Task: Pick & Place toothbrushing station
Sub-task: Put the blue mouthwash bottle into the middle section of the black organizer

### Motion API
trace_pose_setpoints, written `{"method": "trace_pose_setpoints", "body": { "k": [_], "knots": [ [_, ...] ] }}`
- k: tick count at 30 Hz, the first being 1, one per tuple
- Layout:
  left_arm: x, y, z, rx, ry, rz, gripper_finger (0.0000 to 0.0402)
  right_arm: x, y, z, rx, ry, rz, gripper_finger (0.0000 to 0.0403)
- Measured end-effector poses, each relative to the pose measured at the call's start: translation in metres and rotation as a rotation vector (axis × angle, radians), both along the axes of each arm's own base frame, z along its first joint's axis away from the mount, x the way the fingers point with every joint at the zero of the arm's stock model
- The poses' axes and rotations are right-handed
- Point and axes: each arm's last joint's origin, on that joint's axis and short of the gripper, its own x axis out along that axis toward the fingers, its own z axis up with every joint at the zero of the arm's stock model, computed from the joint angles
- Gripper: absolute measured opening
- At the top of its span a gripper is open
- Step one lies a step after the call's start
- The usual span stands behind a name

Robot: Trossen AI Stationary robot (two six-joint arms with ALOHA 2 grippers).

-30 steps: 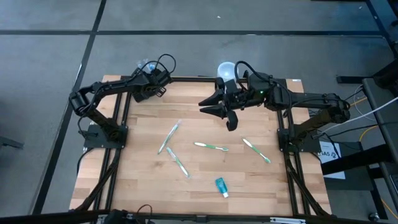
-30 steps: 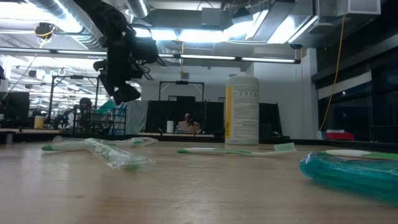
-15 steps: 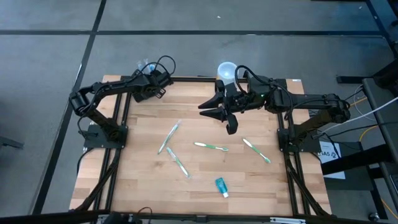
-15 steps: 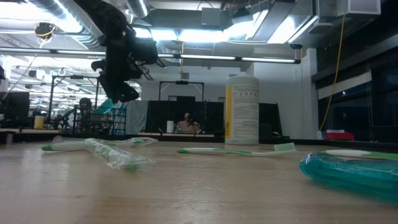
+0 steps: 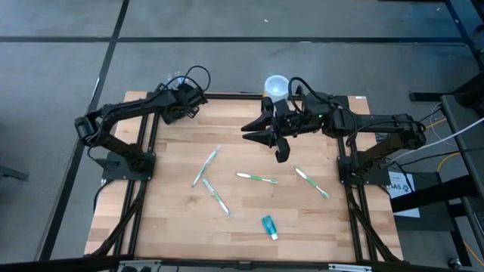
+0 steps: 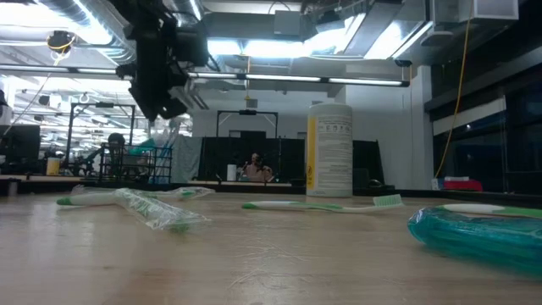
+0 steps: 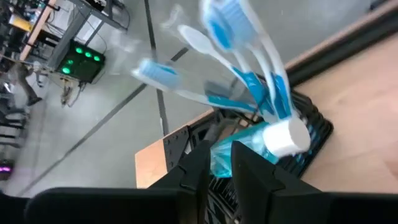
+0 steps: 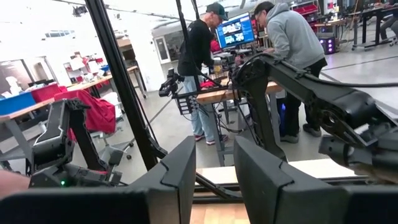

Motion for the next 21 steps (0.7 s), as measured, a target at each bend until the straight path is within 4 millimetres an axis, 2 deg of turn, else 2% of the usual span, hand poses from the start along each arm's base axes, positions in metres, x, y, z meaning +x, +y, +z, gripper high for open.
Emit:
{"method": "trace_pose_setpoints", "body": {
  "k": [6, 10, 15, 21],
  "knots": [
    [-0.010, -0.006, 0.017, -0.010, -0.100, -0.019, 0.0037, 0.000, 0.000, 0.003, 0.020, -0.021, 0.001, 0.0110],
    [-0.008, -0.008, 0.019, -0.056, -0.102, -0.097, 0.0048, 0.000, 0.000, 0.003, 0.022, -0.030, 0.001, 0.0110],
    [-0.002, -0.005, 0.018, -0.082, -0.133, -0.152, 0.0111, 0.000, 0.000, 0.004, 0.022, -0.034, 0.002, 0.0110],
    [-0.002, 0.001, 0.010, -0.090, -0.091, -0.107, 0.0201, 0.000, 0.001, 0.004, 0.022, -0.033, 0.006, 0.0110]
  ]
}}
